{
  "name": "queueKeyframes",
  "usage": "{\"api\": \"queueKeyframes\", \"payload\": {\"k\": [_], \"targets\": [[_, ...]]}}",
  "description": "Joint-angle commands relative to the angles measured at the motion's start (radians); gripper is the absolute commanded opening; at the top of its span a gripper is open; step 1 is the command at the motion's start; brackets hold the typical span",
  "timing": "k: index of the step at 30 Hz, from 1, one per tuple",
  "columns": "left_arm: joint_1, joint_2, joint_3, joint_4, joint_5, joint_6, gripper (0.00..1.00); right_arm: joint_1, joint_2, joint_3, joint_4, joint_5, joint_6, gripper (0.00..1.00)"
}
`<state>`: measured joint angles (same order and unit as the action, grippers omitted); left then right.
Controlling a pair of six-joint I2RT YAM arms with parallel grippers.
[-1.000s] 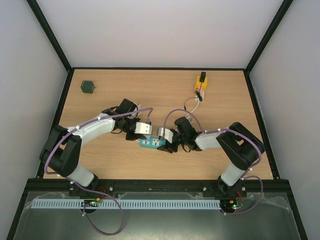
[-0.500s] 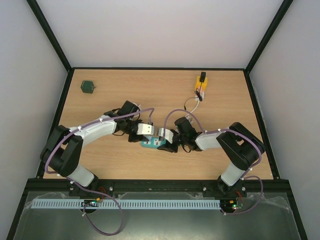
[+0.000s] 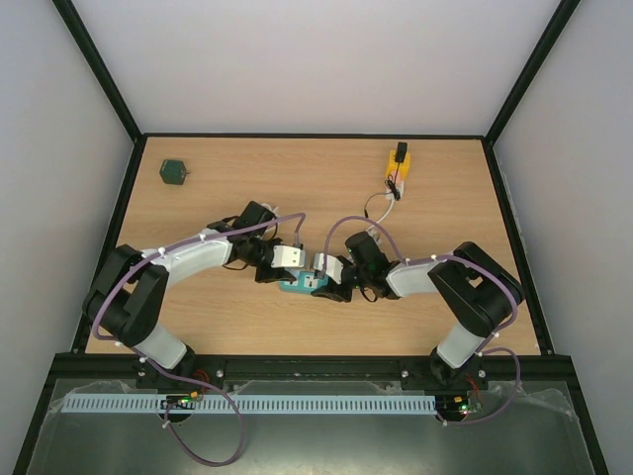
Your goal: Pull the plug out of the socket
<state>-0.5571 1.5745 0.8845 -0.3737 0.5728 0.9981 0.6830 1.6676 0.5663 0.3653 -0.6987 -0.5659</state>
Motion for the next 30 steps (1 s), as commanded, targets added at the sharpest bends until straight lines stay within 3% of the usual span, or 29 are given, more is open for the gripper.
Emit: {"api": "queueKeyframes", "payload": {"k": [1,13,30], "targets": [[0.009,-0.016,-0.028,-0.014,0.06,0.008,0.35,-0.003,-0.004,-0.018,-0.036,0.024,-0.015,0.24],[0.007,-0.044,0.026,-0.063,0.128,-0.021,0.25,-0.001,0.01,-0.013,-0.038,0.031,-0.011,0.11],[0.018,-0.105,0.062,-0.163,0.092,-0.011,0.22,0.001,0.011,-0.012,-0.037,0.038,-0.008,0.11]]}}
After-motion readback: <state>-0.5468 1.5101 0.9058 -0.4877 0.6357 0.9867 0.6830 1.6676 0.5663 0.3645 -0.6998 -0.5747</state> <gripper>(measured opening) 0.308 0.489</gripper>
